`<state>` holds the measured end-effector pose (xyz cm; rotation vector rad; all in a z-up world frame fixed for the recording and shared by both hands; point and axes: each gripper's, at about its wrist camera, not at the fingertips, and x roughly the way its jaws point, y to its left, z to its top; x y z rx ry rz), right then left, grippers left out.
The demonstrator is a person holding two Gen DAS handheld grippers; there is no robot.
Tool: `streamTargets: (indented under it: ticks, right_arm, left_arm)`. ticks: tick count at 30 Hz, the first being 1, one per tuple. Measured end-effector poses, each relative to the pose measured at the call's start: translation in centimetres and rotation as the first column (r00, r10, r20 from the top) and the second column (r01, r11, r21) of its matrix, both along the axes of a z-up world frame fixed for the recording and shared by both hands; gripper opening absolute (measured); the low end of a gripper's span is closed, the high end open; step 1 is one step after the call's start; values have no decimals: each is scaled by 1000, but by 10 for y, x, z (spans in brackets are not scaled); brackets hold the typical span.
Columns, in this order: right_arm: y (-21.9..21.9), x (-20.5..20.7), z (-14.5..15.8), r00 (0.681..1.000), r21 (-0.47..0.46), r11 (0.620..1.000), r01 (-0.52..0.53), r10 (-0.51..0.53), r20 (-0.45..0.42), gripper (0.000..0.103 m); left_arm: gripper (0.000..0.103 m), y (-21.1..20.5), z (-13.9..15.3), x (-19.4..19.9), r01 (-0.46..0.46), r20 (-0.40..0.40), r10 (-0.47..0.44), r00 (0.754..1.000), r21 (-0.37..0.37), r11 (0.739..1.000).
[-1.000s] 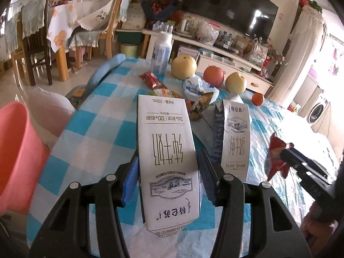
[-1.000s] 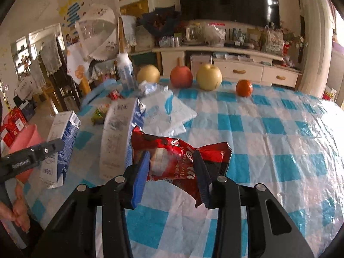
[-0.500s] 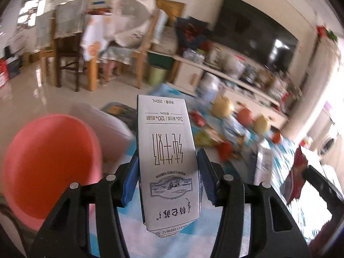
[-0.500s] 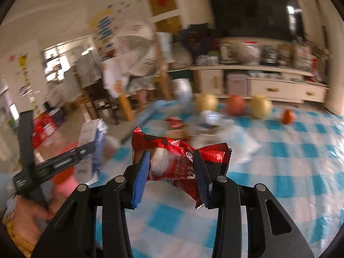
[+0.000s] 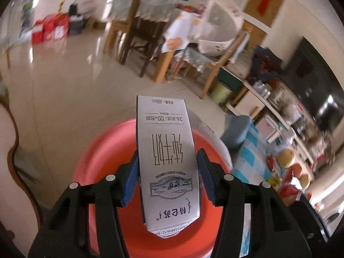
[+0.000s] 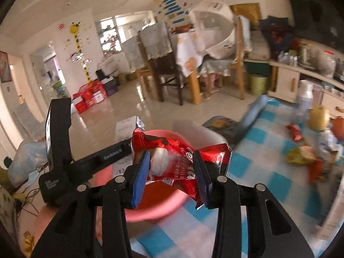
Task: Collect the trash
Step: 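Carry both items to the pink bucket and open both grippers over it, then return both grippers to the table toward the remaining milk carton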
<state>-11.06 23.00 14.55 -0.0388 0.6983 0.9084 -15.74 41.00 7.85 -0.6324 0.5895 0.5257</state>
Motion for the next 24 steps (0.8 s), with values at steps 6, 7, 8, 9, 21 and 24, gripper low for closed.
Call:
streamTargets:
  ticks: [6,7,8,9,21,24]
  right_arm:
    - [17,12,-15,999,19,1000,10,-9,-50,63]
    - [12,11,-14,999,26,999,27,-26,-46,76]
    - [6,10,-13,998,35,998,45,-43,-42,82]
    - [1,10,-13,998,36,998,52,-51,-41,82]
    - [-83,-13,-27,979,-50,977,205,-206,4,94]
    - [-102,-18,-36,972,-68,970,235,-236,-10,94]
  left_arm:
    - [75,24,-14,-6,-90,14,91,996,-69,994]
    - [78,24,-15,-8,-98,17,99,995,-59,993]
    - [81,23,-14,-8,-103,18,104,994,-38,994]
    - [82,22,-13,-6,-106,18,107,994,-24,994]
    - [88,-21,7,5,4,124,-25,992,168,986]
    - [88,-37,11,13,60,115,-84,990,200,978]
